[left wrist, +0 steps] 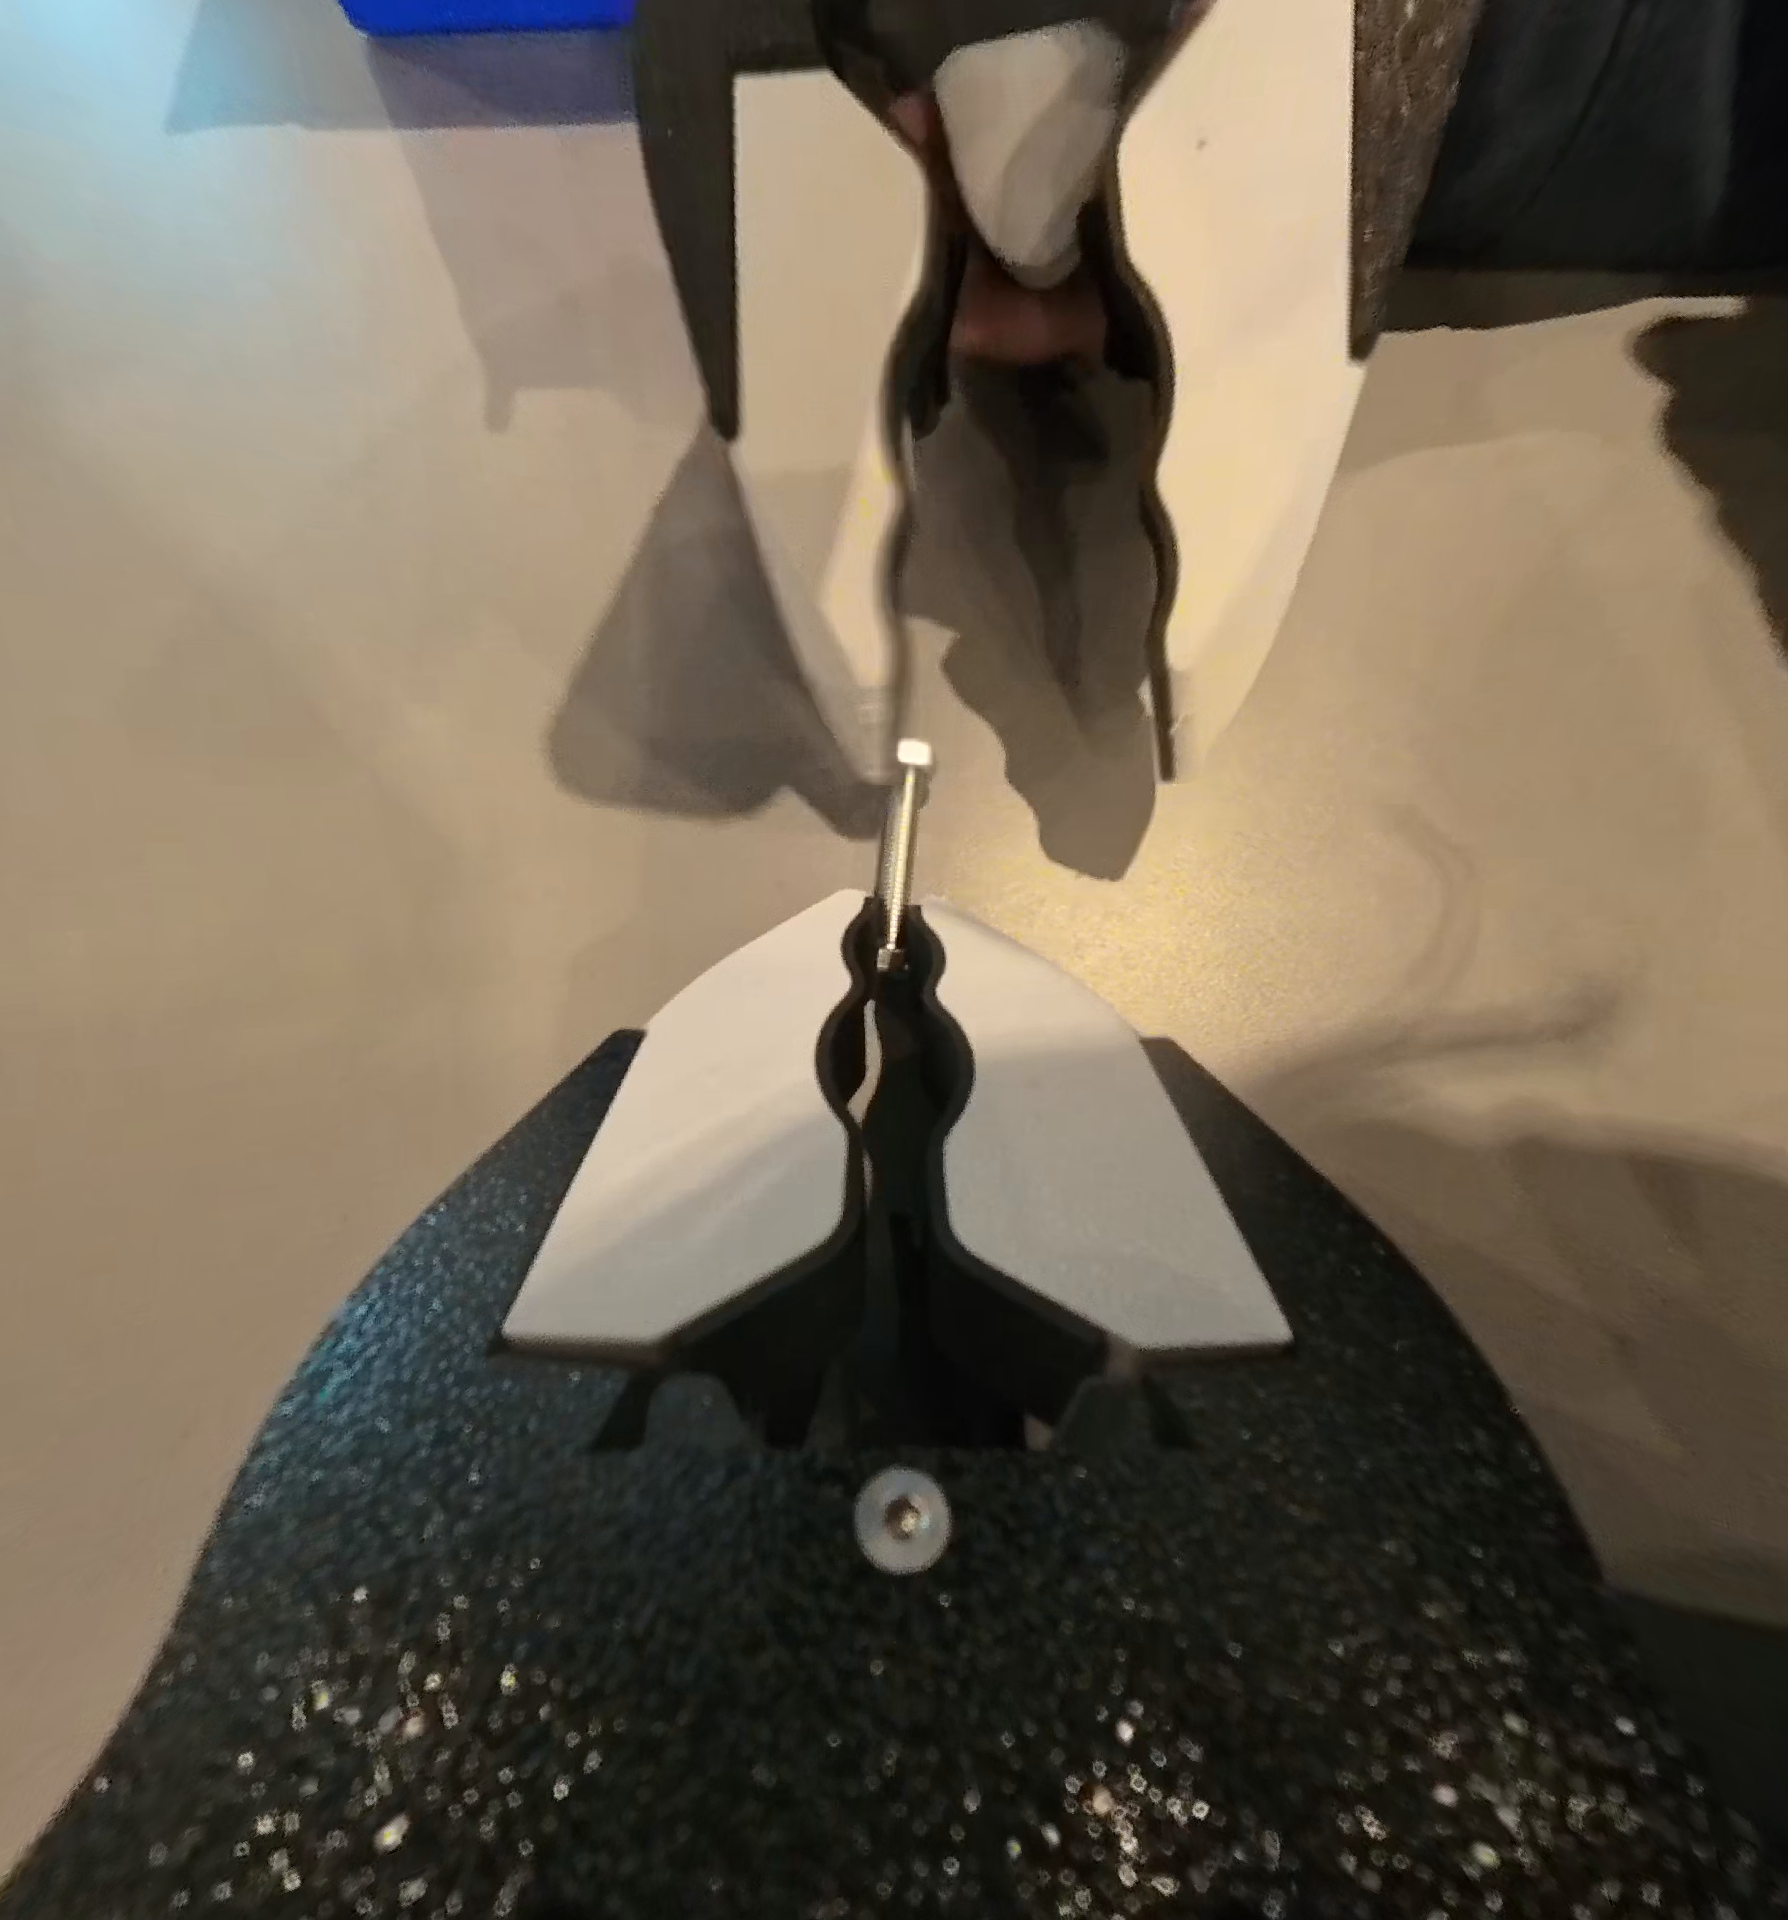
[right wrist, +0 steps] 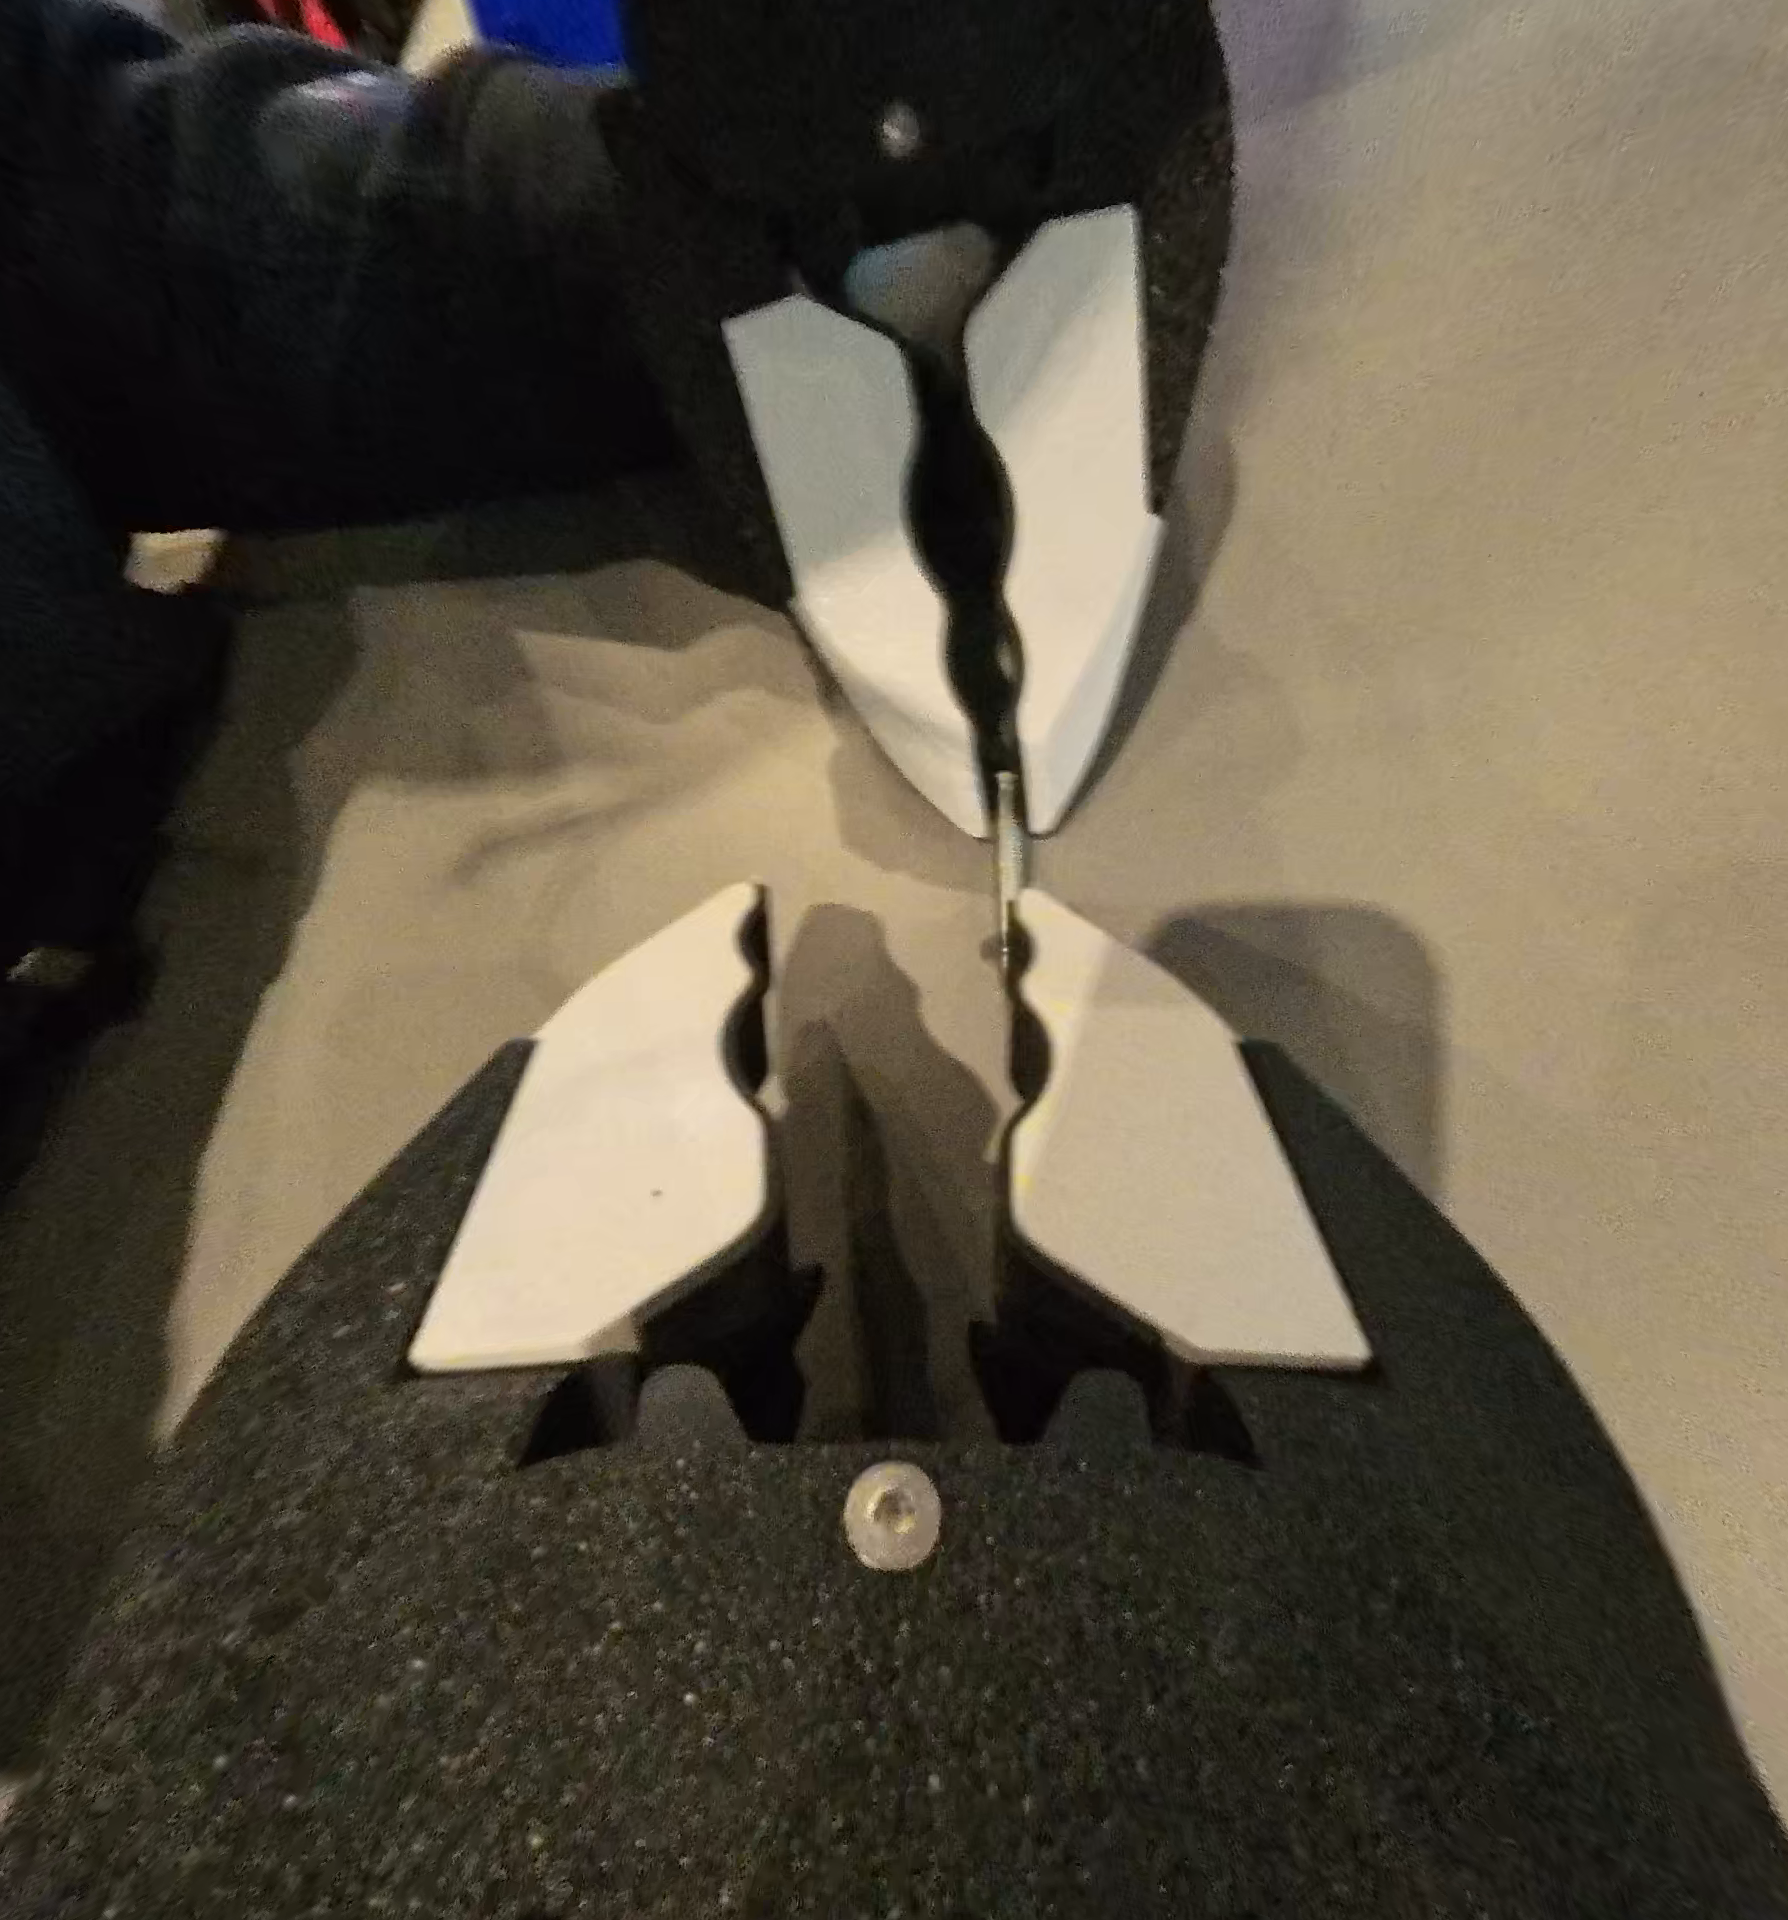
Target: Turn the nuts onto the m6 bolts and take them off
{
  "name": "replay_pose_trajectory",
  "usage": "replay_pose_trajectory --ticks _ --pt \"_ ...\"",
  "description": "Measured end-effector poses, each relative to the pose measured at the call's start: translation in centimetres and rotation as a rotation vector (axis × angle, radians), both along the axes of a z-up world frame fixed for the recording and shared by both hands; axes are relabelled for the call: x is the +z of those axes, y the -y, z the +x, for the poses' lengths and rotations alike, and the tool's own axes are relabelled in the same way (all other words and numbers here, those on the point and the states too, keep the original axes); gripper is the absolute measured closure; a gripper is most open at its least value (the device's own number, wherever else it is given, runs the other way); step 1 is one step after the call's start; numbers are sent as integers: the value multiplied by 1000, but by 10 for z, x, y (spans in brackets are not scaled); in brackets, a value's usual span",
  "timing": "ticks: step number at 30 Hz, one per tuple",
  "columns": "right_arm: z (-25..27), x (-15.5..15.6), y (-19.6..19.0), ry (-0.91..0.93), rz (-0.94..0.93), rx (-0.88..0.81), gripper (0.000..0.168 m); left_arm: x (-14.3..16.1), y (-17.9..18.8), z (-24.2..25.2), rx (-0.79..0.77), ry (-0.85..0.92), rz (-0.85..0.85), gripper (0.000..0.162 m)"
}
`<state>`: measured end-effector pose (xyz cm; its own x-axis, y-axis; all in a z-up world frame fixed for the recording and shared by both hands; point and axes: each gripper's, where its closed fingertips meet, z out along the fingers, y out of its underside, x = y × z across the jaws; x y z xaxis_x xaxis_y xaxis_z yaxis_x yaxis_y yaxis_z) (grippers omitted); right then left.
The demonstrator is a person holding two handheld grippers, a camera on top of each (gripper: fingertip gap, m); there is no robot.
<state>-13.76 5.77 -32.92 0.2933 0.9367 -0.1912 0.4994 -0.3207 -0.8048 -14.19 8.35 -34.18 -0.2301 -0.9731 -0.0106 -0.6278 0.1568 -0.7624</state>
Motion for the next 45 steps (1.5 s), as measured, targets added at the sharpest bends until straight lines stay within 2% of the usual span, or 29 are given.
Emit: replay_pose_trajectory --ticks 1,2,6,10,12,13,17,21,22,24,25,28,31,34,35,40,45 --pt "-2 4 9 -35 -14 65 146 0 -1 0 5 3 4 157" --pt "-2 6 10 -49 -11 67 145 0 -1 0 6 1 1 157" --pt "3 8 -4 -52 21 -37 118 0 -1 0 6 1 -2 157" --pt "3 1 -6 -4 6 -46 113 0 -1 0 6 1 -5 157" --pt "0 1 2 -12 -3 9 126 0 0 0 2 -1 -5 157" --pt "-2 6 10 -50 -14 69 146 0 -1 0 7 2 -5 158" --pt "3 12 -2 -80 17 -20 129 0 -1 0 7 1 -7 157" --pt "3 3 -4 -17 26 -34 125 0 -1 0 7 0 -8 157" --pt "2 2 -2 -4 27 -19 125 0 -1 0 6 0 -8 157" --pt "-1 3 10 -18 19 63 146 0 -1 0 7 1 -9 157" --pt "-1 5 10 -30 24 65 148 0 -1 0 7 0 -9 157" --pt "4 9 -4 -50 54 -36 128 0 -1 0 7 0 -9 157" --pt "6 3 -10 -2 57 -69 121 0 -1 0 7 0 -10 157" --pt "4 -1 0 31 62 -3 129 0 1 0 -8 0 -8 157" --pt "2 4 9 -11 46 57 154 1 -1 0 2 2 -3 157" --pt "8 6 -7 -16 76 -53 127 1 -1 0 5 0 -11 157" --pt "6 -1 -3 40 79 -17 127 0 0 0 -5 -2 -12 157"
